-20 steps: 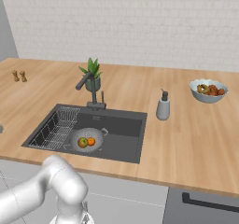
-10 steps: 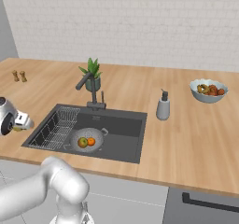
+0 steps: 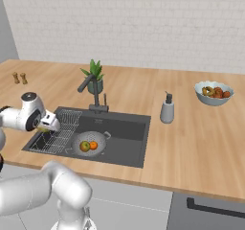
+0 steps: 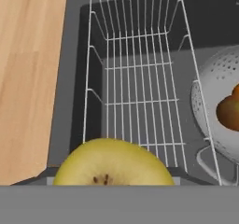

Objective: Put the colander in the sink, put the kiwi, tangerine, apple in the colander, and turn on the sink faucet and pour water over the colander.

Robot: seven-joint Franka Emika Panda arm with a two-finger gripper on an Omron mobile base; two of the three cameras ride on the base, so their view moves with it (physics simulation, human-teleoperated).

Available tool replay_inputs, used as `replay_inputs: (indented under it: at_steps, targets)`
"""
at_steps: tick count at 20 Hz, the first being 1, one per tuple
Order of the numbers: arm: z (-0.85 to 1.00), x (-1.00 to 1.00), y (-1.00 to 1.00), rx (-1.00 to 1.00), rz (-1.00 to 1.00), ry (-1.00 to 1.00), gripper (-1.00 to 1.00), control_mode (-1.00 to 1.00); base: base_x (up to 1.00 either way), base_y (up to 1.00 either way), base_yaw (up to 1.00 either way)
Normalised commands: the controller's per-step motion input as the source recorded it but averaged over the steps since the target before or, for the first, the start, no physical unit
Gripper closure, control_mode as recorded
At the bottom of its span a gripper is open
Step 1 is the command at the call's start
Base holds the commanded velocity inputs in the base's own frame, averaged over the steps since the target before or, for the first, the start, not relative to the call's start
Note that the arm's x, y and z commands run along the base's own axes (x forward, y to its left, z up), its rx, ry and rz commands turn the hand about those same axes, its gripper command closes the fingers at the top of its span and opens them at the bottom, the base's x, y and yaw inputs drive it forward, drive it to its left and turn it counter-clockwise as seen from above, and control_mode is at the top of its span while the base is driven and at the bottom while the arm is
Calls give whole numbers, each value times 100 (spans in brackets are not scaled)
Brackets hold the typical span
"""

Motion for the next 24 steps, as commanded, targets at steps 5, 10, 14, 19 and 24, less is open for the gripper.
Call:
replay_inputs:
  at_steps: [5, 10, 14, 19, 24]
  targets:
    - [4, -25, -100, 1, -1, 0, 100, -100, 0, 0, 0]
    - [0, 1, -100, 9, 0, 1, 100, -100, 0, 0, 0]
    - [0, 2, -100, 13, 0, 3, 100, -100, 0, 0, 0]
    - [-39, 23, -82, 12, 6, 0, 100, -100, 0, 0, 0]
    - [-29, 48, -29, 2, 1, 1, 100, -100, 0, 0, 0]
